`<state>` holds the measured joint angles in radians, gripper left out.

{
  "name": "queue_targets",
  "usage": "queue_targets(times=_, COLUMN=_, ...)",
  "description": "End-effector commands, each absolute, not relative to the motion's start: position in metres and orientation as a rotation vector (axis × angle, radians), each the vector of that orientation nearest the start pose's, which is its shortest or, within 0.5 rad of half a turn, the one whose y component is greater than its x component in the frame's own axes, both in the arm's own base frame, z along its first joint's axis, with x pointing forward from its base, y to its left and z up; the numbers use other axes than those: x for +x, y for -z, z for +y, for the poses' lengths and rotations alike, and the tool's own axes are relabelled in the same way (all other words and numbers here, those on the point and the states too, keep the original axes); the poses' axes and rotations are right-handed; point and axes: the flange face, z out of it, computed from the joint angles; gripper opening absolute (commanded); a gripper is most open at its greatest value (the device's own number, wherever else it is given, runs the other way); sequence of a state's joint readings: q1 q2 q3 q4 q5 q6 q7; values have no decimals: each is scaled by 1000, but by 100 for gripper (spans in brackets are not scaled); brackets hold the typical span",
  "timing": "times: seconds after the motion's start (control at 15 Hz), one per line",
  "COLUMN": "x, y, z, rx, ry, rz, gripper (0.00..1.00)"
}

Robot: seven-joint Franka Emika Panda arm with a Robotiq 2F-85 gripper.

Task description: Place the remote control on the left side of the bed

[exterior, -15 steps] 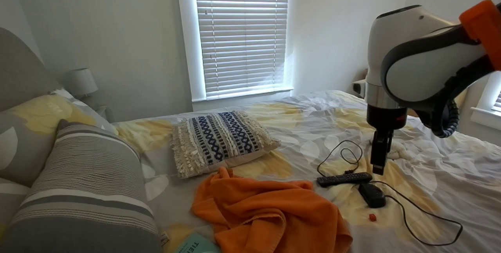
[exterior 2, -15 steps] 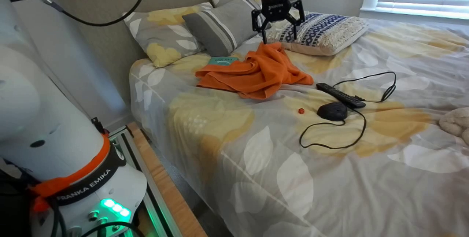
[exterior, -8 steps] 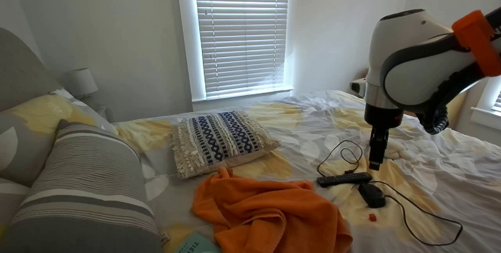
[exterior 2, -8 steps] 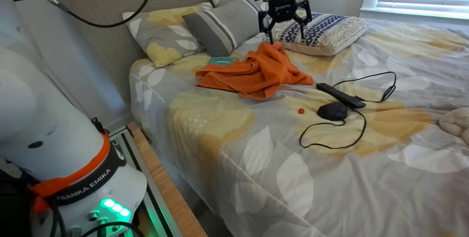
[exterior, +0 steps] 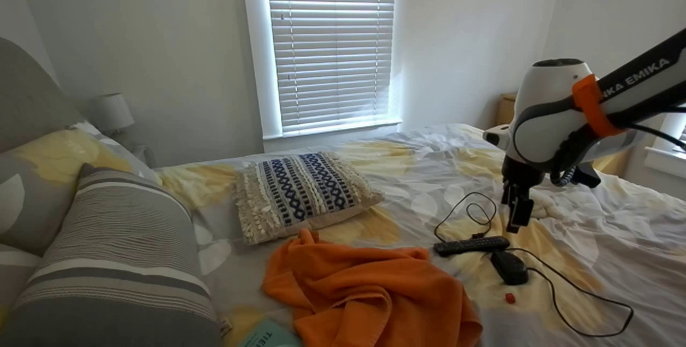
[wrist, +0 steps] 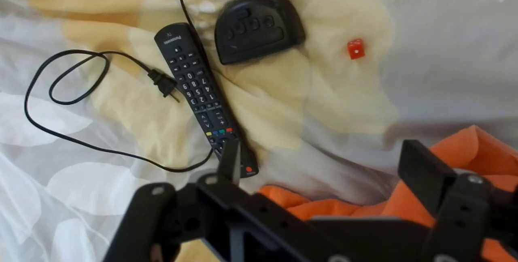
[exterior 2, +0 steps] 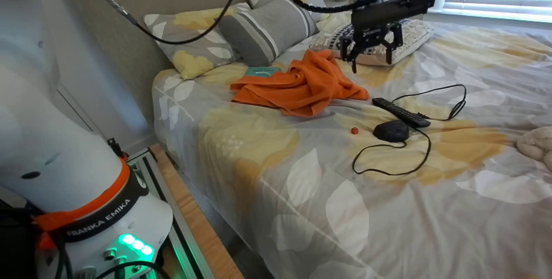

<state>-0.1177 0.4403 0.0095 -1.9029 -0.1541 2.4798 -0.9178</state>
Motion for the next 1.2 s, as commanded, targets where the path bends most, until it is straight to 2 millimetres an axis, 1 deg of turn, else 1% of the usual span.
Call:
queue_targets(times=0.0, x=678, y=-245, z=-95, rx=-2893, ry=153, rz=-1503, gripper=100)
queue_targets(times=0.2, x=703, y=-220, z=-113, rx=-2911, ry=183, rz=-1500, gripper=100)
queue_targets(times=0.4, x=725, y=-199, z=-123, rx=-2953, ry=221, rz=-1454, gripper=100)
queue_targets(times=0.47, x=705, y=-217, z=-117, rx=-2941, ry=163, rz=-1475, gripper=100)
queue_targets(times=0.67, x=718, y=-203, z=-121, rx=-2949, ry=177, rz=-1470, gripper=100)
queue_targets(times=0.93, x=722, y=-204, z=-122, rx=-2953, ry=189, rz=-1471, gripper=100)
queue_targets(times=1.0, x=725, y=-197, z=-124, rx=-2958, ry=171, rz=-1457, gripper=100)
queue_targets(times=1.13, x=731, y=-183, z=-125, rx=-2936, ry=221, rz=-1472, gripper=100)
